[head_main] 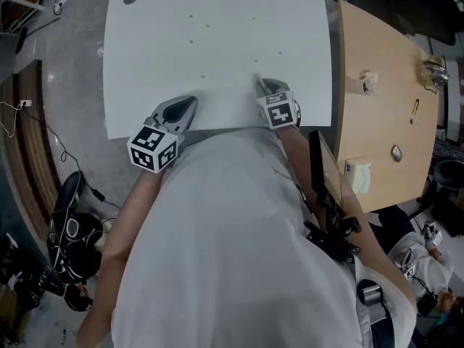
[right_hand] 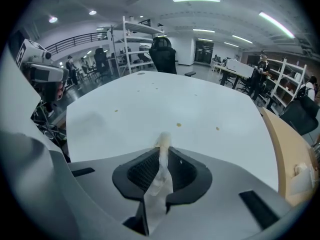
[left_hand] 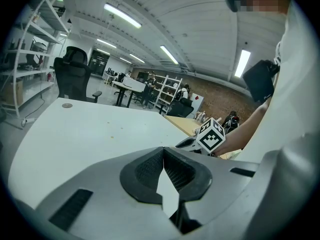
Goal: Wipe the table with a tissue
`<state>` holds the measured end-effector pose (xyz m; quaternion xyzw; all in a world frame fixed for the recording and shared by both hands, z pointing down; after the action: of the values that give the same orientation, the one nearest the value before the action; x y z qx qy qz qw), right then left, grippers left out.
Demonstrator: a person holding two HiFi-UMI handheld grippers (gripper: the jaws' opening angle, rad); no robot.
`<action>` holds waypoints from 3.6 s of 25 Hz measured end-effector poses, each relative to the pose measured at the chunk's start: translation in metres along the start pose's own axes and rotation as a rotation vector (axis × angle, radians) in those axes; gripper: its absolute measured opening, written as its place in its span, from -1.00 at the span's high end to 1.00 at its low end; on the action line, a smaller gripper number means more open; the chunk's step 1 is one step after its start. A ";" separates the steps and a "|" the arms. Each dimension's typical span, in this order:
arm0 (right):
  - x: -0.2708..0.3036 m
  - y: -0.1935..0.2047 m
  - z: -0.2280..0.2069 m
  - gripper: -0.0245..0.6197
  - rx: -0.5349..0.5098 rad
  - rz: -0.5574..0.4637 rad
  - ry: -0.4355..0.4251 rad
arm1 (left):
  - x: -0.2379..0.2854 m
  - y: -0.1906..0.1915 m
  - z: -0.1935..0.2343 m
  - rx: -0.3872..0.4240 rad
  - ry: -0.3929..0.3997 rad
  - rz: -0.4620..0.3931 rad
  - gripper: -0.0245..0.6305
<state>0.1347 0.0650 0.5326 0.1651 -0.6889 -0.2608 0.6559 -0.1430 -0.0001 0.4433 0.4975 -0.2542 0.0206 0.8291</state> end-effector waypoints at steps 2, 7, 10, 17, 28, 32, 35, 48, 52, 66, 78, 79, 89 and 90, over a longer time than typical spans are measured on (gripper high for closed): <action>0.001 -0.001 0.002 0.74 -0.012 -0.011 -0.024 | 0.000 0.000 -0.003 0.001 0.001 0.003 0.91; -0.006 0.002 0.010 0.74 -0.064 -0.022 -0.086 | 0.007 -0.002 -0.014 0.005 0.001 0.007 0.91; -0.001 0.006 0.017 0.74 -0.090 -0.044 -0.164 | 0.007 0.003 -0.013 0.004 -0.007 0.010 0.91; -0.014 0.010 0.011 0.74 0.040 -0.161 -0.230 | 0.010 0.009 -0.014 -0.001 -0.017 -0.003 0.91; -0.035 0.032 -0.057 0.74 0.112 -0.187 -0.141 | 0.028 0.005 -0.037 -0.016 -0.031 0.011 0.91; -0.028 0.029 -0.076 0.74 0.126 -0.191 -0.135 | 0.029 -0.006 -0.036 -0.034 -0.065 -0.004 0.91; -0.026 0.026 -0.095 0.74 0.105 -0.180 -0.136 | 0.032 -0.006 -0.041 -0.050 -0.096 -0.005 0.91; 0.001 -0.017 -0.155 0.74 0.014 -0.187 -0.105 | 0.026 0.004 -0.051 -0.108 -0.199 0.005 0.91; 0.014 -0.028 -0.157 0.74 -0.108 -0.174 -0.127 | 0.023 0.006 -0.054 -0.113 -0.227 -0.003 0.91; 0.036 -0.045 -0.141 0.74 -0.510 -0.063 -0.118 | 0.022 0.008 -0.055 -0.125 -0.278 -0.021 0.91; 0.022 -0.031 -0.100 0.74 -0.737 -0.014 -0.247 | 0.039 0.000 -0.061 -0.104 -0.241 -0.006 0.91; 0.019 -0.027 -0.096 0.74 -0.739 -0.015 -0.257 | 0.040 0.000 -0.061 -0.103 -0.242 -0.009 0.91; -0.001 0.006 -0.051 0.74 -0.803 0.045 -0.566 | 0.039 0.001 -0.068 -0.100 -0.251 -0.013 0.91; -0.003 0.008 -0.047 0.74 -0.812 0.062 -0.607 | 0.038 0.001 -0.068 -0.098 -0.253 -0.014 0.91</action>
<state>0.1824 0.0662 0.5351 -0.2071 -0.6961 -0.5241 0.4449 -0.0826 0.0486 0.4356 0.4566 -0.3540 -0.0606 0.8140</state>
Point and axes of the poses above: the fingertips, and each gripper's own axes: x forward along the fingers, z to its left, y out of its underside, the point moved 9 cm from there along -x, backward along the fingers, and after that the axes turned 2 degrees about -y, right-handed, at the moved point
